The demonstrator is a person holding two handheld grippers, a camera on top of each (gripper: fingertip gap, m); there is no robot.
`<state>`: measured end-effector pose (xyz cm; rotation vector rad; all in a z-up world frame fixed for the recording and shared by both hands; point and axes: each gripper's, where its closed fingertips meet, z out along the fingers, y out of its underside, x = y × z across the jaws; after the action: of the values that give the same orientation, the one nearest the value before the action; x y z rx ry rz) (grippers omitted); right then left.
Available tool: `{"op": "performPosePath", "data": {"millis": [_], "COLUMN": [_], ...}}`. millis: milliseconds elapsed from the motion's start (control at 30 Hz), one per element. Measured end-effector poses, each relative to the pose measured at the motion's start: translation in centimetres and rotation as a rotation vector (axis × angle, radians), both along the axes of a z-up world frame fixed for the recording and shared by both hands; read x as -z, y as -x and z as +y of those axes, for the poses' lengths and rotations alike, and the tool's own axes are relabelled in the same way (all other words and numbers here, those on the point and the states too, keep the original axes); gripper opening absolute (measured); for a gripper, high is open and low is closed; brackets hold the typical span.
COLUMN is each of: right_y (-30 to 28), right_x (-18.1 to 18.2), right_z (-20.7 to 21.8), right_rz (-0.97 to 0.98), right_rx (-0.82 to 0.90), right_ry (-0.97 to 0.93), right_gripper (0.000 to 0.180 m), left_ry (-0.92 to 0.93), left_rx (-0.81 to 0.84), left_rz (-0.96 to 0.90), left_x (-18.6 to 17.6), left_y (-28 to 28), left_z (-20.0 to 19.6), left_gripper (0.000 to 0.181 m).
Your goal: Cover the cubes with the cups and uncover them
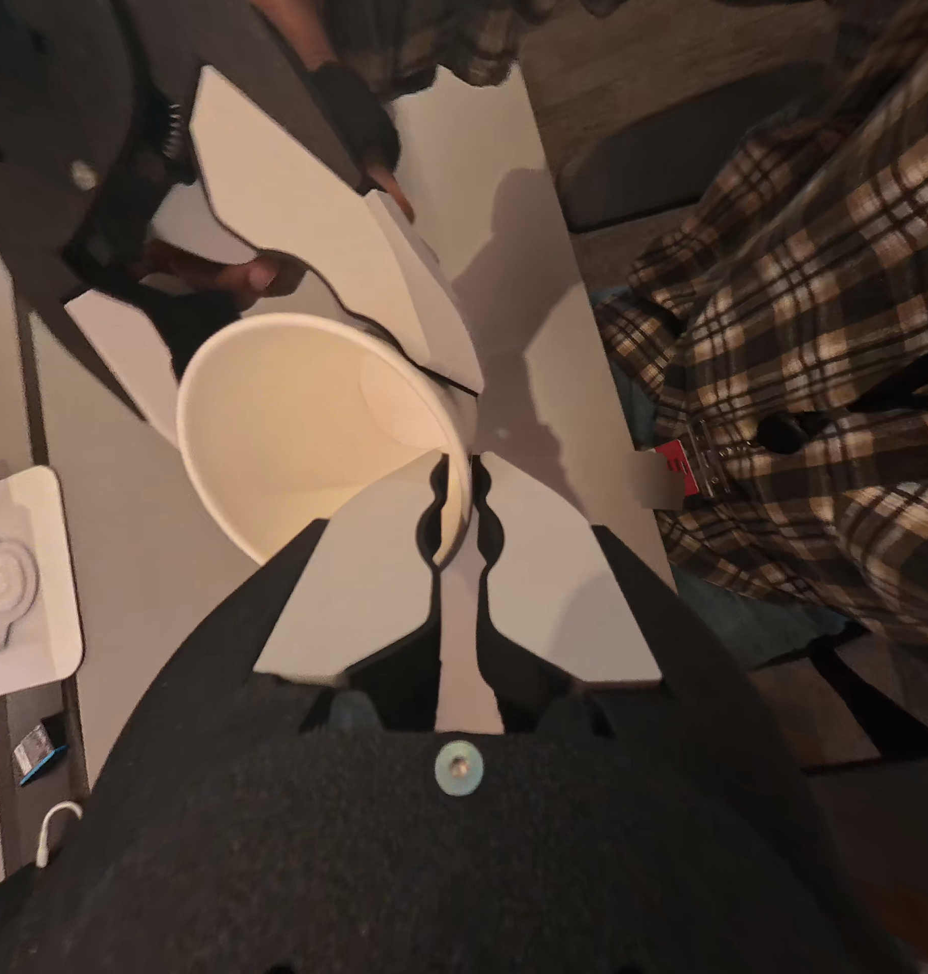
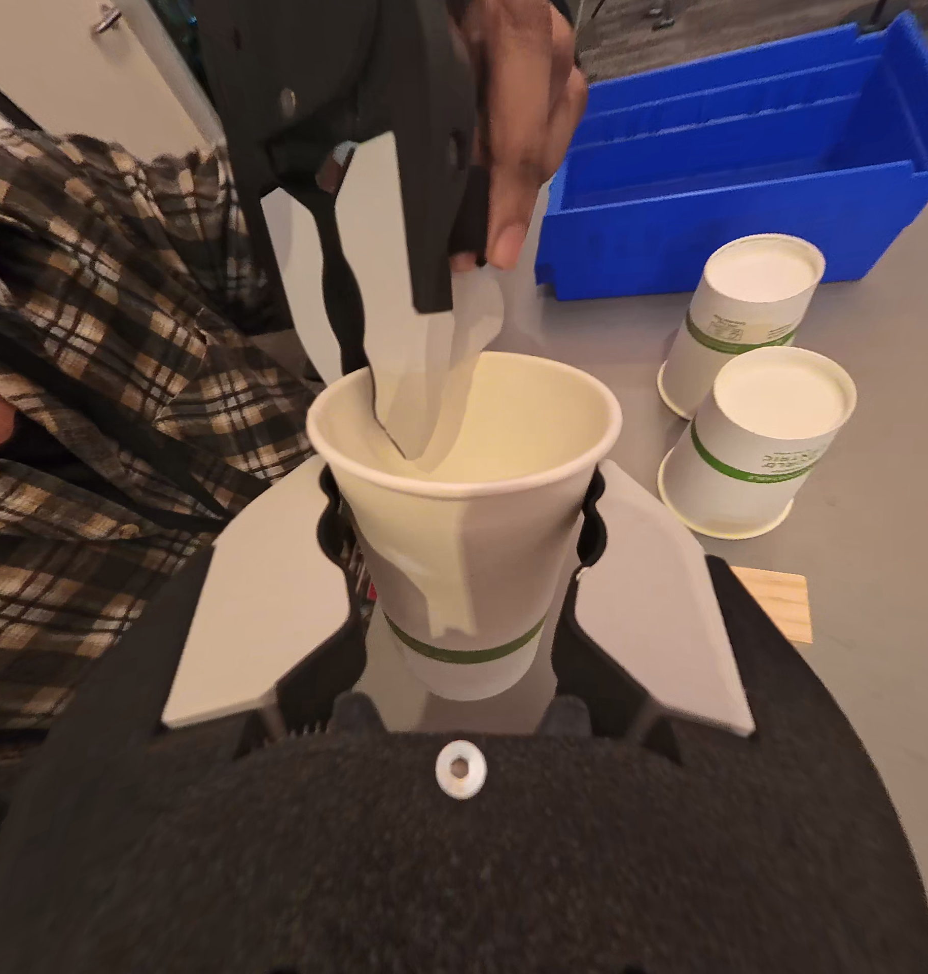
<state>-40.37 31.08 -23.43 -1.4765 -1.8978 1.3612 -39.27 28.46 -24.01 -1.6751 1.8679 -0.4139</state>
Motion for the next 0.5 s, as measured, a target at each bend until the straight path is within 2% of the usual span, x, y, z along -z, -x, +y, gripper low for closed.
{"op": "performPosePath", "data": {"millis": [133,233,333,500], "right_y": [-0.5,-1.7,-4.3,-12.4], "right_x": [-0.4,-1.7,-4.4,-9.0], "right_z": [1.4,2.9,4.5,8.8], "right_rz": [0.068,0.153,0.293,0.494], "right_rx": [0.098,0.233,0.415,0.87], "right_ry": [-0.028,-0.043,-0.115,-0.244], "right_gripper": [0.088,0.088,0.089,0.09], "left_ry": [-0.019,-0.029,-0.006,0.073], "left_rx": [-0.134,-0.262,-0.405,-0.591], "left_rz": [-0.122,-0.319,-0.571,-1.006], "left_x": [-1.1,-3.2,-5.6,-8.2], "left_y": [0.8,2.0,4.6,10.6], "left_z": [1.7,2.8,3.1,3.0], "left_gripper": [0.029,0.049,0.059,0.065]}}
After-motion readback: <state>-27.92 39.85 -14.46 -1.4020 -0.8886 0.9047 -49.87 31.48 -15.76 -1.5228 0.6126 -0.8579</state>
